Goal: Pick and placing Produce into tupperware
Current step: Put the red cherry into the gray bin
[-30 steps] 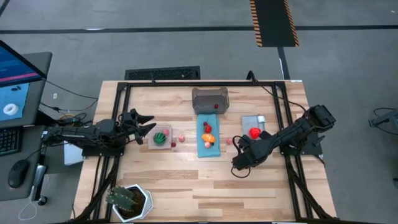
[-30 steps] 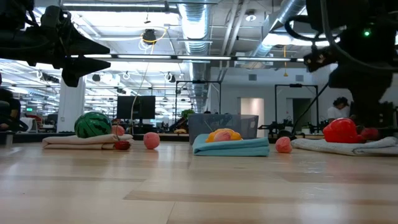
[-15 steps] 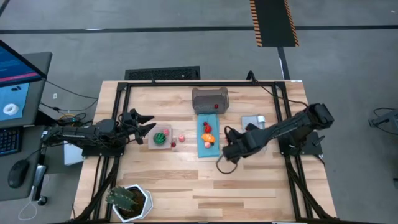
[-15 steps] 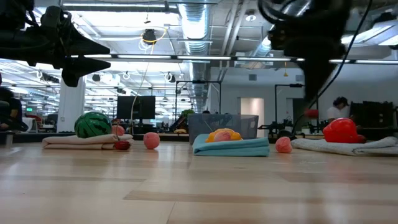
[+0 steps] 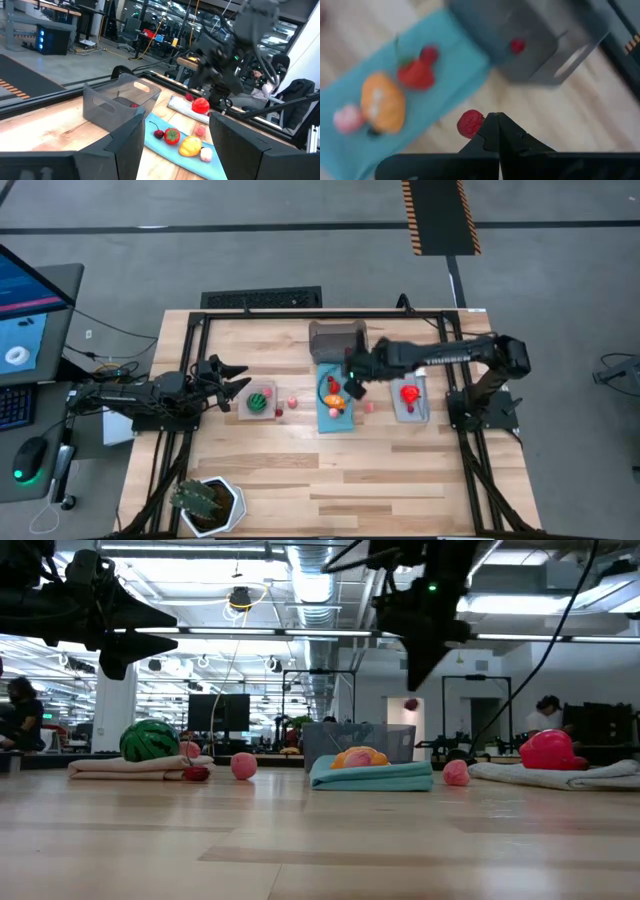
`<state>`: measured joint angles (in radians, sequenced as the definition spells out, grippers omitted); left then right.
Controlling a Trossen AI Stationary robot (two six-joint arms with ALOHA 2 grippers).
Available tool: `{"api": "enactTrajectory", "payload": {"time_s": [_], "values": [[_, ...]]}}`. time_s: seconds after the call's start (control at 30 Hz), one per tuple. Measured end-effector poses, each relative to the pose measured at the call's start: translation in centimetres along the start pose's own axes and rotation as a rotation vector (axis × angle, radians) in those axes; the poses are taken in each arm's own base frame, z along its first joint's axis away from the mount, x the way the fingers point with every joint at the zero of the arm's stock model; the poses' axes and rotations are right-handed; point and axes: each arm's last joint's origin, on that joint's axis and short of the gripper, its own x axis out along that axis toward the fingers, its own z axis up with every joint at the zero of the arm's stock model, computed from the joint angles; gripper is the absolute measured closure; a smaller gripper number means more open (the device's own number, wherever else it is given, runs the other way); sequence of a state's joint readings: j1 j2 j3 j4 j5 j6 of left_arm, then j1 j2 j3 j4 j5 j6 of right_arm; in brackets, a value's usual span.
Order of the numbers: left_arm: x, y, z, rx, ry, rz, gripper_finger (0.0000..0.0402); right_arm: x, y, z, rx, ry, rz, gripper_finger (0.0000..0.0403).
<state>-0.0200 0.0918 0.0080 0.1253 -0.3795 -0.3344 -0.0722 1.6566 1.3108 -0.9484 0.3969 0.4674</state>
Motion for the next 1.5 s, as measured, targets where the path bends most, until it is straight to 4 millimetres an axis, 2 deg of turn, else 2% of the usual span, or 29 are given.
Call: {"api": "enactTrajectory", "payload": {"time_s": [0.17, 0.33, 0.63, 0.87, 1.03, 1.2, 1.37, 1.5], "values": [[0.0, 0.0, 0.0, 0.0, 0.0, 0.0, 0.0189, 0.2, -2.7, 2.7, 0.029, -0.071, 0.006, 0.0393], [0.0, 0.0, 0.0, -0.001, 0.0, -0.001, 0.0189, 0.9, -5.0, 4.4, 0.088, -0.11, 0.081, 0.0392], [0.0, 0.0, 0.0, -0.02, 0.002, -0.006, 0.0189, 1.8, -7.7, 5.3, 0.152, -0.119, 0.121, 0.0393], [0.0, 0.0, 0.0, -0.021, 0.002, -0.005, 0.0189, 2.2, -8.8, 5.6, 0.183, -0.119, 0.114, 0.0387], [0.0, 0.0, 0.0, -0.022, 0.002, -0.004, 0.0189, 4.7, -9.1, 5.8, 0.191, -0.055, 0.129, 0.0393], [0.0, 0.0, 0.0, -0.02, 0.006, -0.004, 0.0189, 6.5, -8.7, 6.2, 0.19, -0.046, 0.146, 0.0365], [0.0, 0.0, -0.1, -0.016, 0.013, -0.002, 0.0189, 6.5, -8.6, 6.4, 0.166, -0.069, 0.163, 0.0358], [0.0, 0.1, -0.2, -0.011, 0.025, 0.003, 0.0189, 4.1, -8.5, 6.5, 0.124, -0.138, 0.181, 0.0356]]}}
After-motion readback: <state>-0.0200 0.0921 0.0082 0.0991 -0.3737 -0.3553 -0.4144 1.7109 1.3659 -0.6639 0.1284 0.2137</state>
